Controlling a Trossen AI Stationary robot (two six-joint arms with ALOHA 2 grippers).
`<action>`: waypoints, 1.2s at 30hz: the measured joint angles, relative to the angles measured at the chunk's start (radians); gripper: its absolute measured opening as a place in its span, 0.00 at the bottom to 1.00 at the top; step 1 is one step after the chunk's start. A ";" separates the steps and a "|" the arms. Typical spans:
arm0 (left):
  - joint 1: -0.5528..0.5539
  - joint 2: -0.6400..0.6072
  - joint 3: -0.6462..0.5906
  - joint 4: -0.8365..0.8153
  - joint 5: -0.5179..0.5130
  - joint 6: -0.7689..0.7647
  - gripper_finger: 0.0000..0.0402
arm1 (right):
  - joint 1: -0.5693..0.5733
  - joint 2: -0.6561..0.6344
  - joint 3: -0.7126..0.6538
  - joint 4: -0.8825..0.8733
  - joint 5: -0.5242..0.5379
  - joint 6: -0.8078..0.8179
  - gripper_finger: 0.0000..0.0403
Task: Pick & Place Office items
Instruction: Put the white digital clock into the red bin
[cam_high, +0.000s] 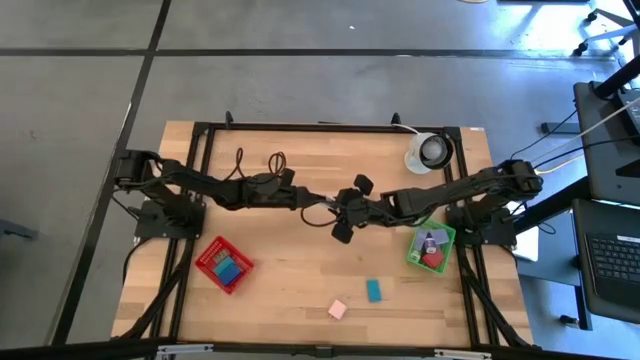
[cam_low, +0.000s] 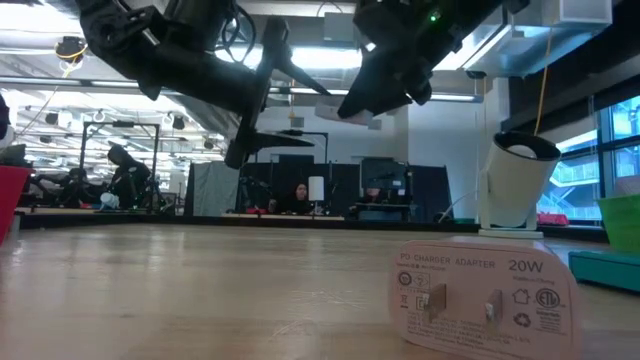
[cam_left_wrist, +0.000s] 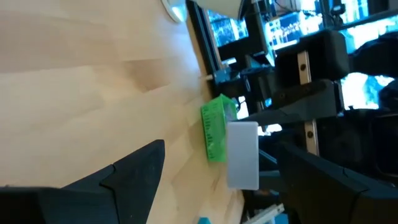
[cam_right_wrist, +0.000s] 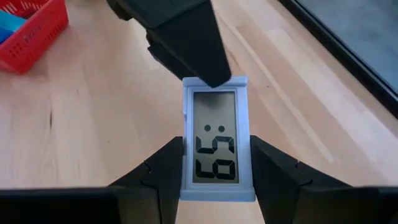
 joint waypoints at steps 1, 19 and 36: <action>0.000 0.000 0.000 0.000 -0.009 0.000 0.76 | -0.003 0.000 0.000 0.001 -0.001 -0.006 0.40; 0.000 0.000 0.000 0.076 -0.054 0.074 0.75 | -0.057 0.000 0.000 0.075 -0.036 -0.086 0.41; 0.000 0.000 0.000 0.102 -0.007 0.071 0.40 | -0.060 0.000 0.000 0.079 -0.038 -0.087 0.41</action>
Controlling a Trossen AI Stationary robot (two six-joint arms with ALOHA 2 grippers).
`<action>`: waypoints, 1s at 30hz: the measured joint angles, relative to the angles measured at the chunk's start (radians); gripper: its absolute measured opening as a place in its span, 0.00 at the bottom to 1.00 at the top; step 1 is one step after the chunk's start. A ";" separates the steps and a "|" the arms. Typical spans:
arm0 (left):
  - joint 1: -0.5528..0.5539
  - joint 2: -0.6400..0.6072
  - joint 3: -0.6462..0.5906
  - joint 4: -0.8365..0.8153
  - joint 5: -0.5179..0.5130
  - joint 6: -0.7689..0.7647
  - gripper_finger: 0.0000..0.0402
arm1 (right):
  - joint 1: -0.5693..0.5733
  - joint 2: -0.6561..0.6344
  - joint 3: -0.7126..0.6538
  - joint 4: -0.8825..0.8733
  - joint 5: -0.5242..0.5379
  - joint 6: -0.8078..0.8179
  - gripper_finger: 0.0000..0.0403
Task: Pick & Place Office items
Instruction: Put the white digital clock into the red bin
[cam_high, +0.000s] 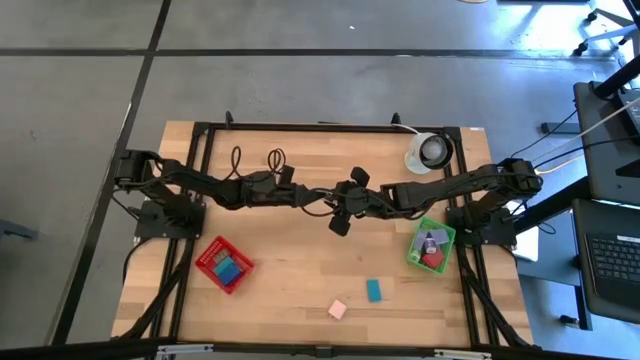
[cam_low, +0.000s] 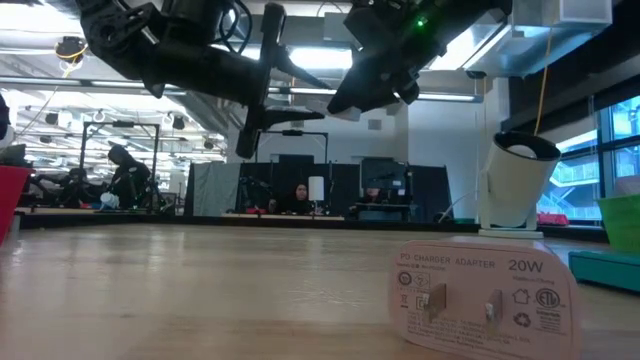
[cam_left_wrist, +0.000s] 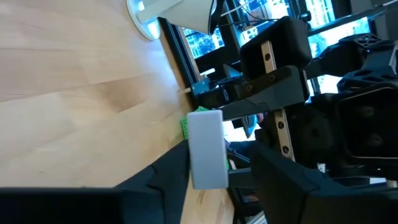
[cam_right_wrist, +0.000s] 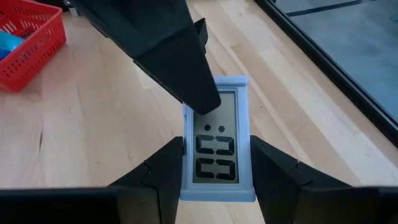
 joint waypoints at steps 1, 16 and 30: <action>0.000 0.000 0.000 -0.002 0.000 0.000 0.38 | 0.000 0.000 0.000 0.000 0.000 0.000 0.41; 0.000 0.001 -0.002 -0.006 -0.003 0.031 0.16 | 0.000 0.000 0.000 0.000 0.007 -0.003 0.41; -0.001 -0.001 0.002 0.018 0.044 0.030 0.17 | -0.002 -0.031 -0.001 -0.069 -0.213 0.130 0.71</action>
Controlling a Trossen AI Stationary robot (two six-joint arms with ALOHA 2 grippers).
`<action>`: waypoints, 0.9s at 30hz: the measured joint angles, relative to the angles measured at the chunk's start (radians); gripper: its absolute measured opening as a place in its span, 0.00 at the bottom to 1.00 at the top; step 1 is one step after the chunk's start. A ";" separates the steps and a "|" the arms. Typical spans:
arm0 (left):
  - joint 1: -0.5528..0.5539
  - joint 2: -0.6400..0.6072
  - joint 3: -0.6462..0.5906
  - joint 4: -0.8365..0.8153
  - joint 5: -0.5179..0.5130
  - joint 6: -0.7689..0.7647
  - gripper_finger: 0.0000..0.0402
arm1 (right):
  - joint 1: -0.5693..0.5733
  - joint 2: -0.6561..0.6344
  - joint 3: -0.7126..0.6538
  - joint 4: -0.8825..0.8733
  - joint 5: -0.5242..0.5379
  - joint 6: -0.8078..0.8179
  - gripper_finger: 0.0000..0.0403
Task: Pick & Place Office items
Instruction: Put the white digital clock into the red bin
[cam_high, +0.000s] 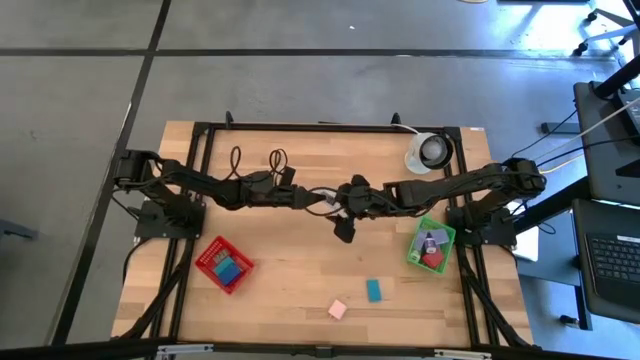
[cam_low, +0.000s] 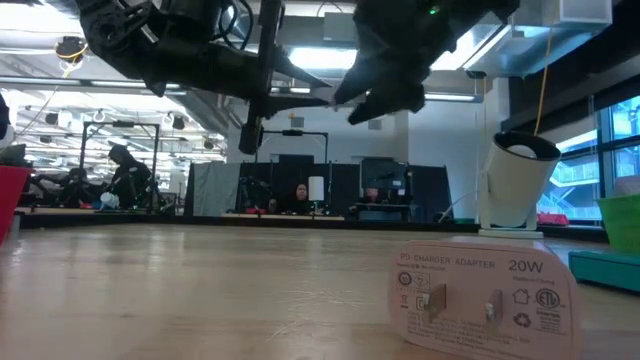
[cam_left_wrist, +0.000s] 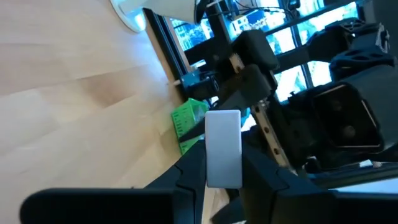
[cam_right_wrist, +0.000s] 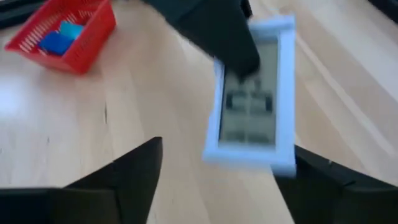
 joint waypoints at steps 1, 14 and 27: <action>0.000 0.000 0.000 -0.001 -0.003 0.000 0.17 | 0.000 -0.013 0.000 -0.030 -0.001 0.010 0.73; -0.024 0.000 0.000 0.017 -0.122 -0.065 0.17 | 0.017 -0.211 0.000 -0.465 -0.178 0.248 0.78; -0.241 -0.042 0.017 0.033 0.145 0.082 0.17 | 0.152 -0.237 0.000 -0.525 -0.178 0.236 0.78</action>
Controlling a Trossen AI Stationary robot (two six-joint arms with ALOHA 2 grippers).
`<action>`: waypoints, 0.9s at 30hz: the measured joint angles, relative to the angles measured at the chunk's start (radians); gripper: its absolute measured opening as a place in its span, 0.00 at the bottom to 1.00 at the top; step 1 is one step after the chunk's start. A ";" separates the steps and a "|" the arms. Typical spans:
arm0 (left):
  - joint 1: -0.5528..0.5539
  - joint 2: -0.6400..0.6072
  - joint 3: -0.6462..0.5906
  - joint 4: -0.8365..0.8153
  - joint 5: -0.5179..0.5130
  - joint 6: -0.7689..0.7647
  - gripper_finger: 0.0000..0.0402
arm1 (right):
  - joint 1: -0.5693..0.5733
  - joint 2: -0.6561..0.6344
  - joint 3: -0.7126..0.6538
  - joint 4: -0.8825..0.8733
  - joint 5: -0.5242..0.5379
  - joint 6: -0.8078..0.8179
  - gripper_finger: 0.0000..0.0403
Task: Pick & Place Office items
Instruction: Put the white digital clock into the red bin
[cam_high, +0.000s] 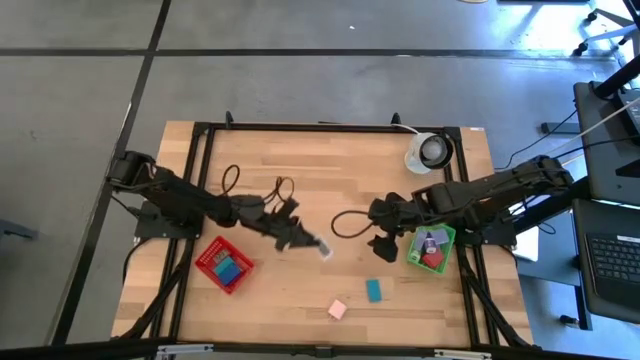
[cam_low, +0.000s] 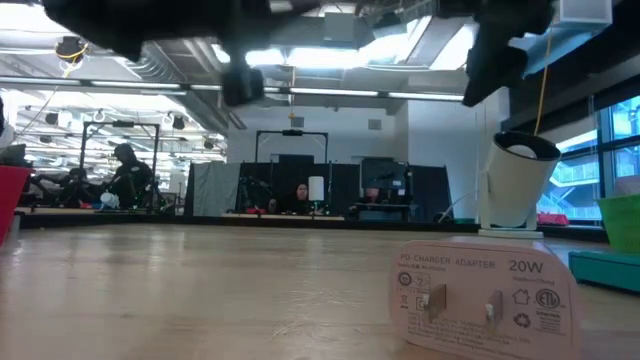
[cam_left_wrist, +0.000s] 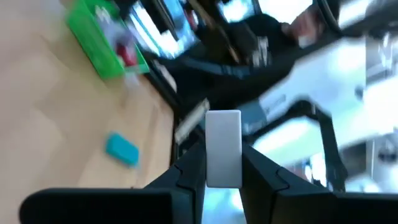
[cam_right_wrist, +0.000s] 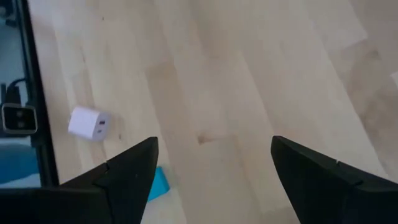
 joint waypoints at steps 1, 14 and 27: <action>-0.026 -0.015 0.007 -0.034 0.002 0.017 0.17 | 0.010 0.000 0.000 -0.003 0.000 0.000 0.78; -0.324 -0.137 0.434 -1.505 -0.250 0.009 0.16 | 0.065 0.000 0.000 -0.007 0.078 -0.011 0.78; -0.590 -0.106 0.473 -2.084 -0.374 -0.604 0.17 | 0.064 0.000 0.000 -0.006 0.181 -0.011 0.78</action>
